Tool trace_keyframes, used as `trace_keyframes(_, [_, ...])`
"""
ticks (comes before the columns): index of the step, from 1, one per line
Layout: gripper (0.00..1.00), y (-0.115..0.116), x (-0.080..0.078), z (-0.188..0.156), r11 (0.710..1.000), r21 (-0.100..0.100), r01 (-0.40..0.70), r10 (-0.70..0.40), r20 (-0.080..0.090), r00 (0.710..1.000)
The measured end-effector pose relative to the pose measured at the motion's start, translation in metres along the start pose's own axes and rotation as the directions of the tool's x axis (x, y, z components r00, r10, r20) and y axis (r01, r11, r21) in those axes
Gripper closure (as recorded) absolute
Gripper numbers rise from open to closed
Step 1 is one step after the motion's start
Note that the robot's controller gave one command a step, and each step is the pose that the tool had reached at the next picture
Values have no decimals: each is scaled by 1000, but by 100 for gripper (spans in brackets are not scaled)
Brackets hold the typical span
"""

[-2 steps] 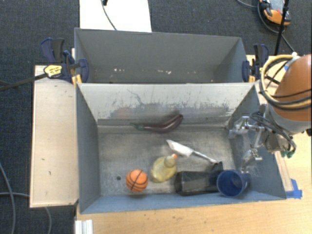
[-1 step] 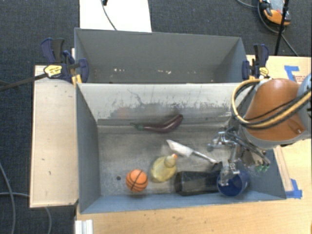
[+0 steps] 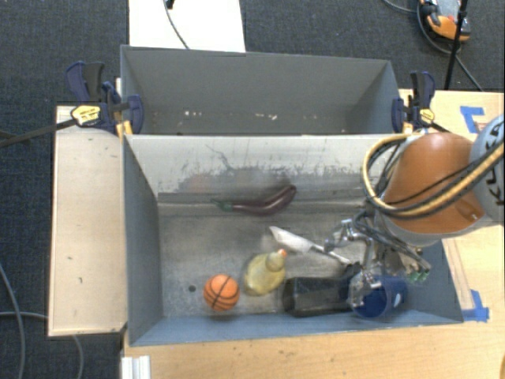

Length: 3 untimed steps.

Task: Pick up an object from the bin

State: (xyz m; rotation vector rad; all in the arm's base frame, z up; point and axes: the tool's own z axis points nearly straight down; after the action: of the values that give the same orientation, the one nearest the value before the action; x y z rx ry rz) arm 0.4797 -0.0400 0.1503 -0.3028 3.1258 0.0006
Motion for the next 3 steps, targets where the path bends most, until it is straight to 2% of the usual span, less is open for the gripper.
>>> trace_keyframes(1, [0, 38, -8, 18, 981, -1, 195, -195, 0, 981])
trace_keyframes(2, [0, 57, -20, 69, 984, 10, 180, -180, 6, 984])
trace_keyframes(3, [100, 55, -15, 68, 983, 8, 181, -181, -6, 983])
